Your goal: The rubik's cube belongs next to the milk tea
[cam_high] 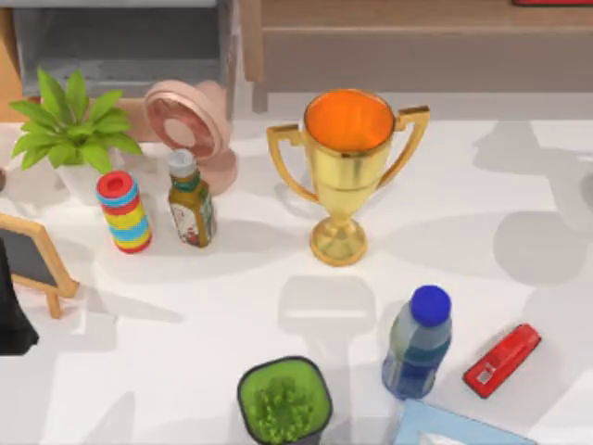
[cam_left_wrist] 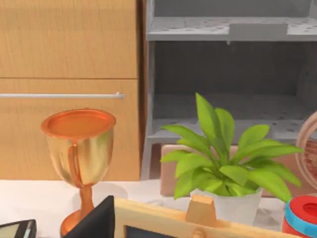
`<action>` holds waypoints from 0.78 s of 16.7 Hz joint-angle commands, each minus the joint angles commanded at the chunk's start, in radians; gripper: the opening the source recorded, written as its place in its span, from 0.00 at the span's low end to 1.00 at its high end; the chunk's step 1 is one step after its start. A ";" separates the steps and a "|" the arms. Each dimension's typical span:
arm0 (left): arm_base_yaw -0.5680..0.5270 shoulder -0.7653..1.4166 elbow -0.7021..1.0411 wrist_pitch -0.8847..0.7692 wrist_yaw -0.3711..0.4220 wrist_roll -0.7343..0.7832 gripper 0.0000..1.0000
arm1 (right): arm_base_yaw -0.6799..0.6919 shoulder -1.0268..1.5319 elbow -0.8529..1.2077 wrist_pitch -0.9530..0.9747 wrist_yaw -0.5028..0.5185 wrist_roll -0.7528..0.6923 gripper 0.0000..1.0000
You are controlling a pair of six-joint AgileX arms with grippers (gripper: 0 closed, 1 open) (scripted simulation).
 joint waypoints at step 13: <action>0.000 0.000 0.000 0.000 0.000 0.000 1.00 | -0.001 0.046 0.039 0.003 -0.002 0.000 0.55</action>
